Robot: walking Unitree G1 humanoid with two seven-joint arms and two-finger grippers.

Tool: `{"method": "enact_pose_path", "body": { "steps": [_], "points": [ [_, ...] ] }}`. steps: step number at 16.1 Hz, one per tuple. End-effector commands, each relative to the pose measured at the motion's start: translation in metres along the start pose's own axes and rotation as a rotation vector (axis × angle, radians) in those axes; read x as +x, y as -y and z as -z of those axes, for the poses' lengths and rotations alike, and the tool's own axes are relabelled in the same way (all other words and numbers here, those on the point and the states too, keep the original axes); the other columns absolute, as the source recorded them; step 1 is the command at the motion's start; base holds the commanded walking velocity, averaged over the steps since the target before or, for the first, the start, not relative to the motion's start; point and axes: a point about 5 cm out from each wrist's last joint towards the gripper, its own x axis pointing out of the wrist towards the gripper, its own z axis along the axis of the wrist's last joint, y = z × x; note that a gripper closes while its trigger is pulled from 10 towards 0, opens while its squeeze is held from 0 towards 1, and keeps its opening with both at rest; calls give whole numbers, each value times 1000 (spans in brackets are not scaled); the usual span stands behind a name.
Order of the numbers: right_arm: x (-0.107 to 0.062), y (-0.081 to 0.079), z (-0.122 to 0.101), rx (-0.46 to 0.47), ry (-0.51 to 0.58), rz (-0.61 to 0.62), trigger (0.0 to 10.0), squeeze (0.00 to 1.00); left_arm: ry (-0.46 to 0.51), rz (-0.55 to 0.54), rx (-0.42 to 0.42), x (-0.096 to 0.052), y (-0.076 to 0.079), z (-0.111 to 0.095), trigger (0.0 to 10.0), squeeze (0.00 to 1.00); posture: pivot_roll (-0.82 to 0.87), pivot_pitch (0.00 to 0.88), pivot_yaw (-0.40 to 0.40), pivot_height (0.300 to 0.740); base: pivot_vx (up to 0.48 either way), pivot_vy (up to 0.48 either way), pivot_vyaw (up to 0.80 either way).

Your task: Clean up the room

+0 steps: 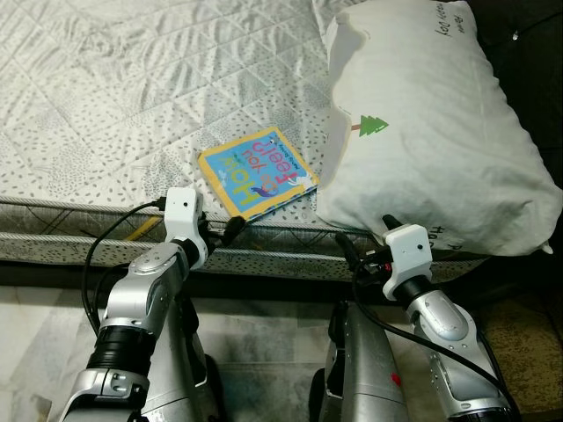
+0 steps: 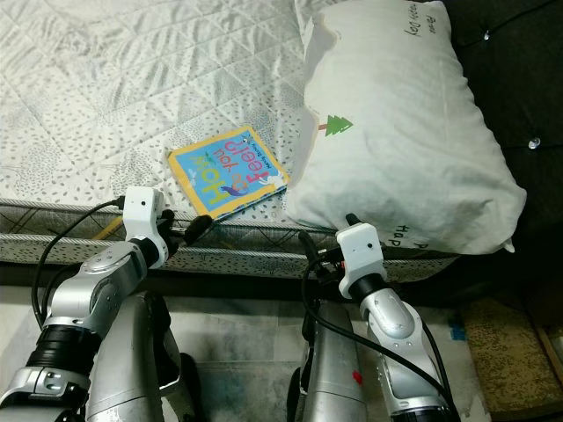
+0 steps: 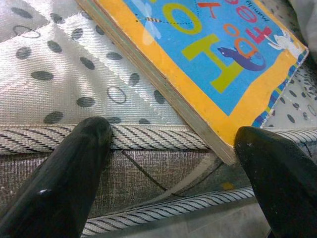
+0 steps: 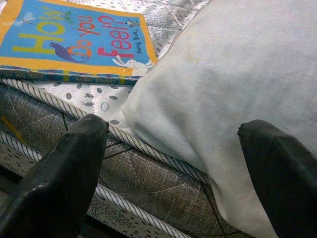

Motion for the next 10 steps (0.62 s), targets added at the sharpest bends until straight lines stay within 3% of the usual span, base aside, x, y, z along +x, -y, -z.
{"method": "enact_pose_path", "body": {
  "steps": [1, 10],
  "points": [
    [-5, 1, 7, 0, -30, 9, 10000, 0, -68, -48, -20, -2, -12, 14, 10000, 0, -3, 250, -88, 514, 0, 0, 0],
    [-5, 0, 8, 5, -33, 5, 10000, 0, -100, -229, -36, -16, -63, 14, 10000, 0, 1, 254, -86, 514, 0, 0, 0]
  ]
}}
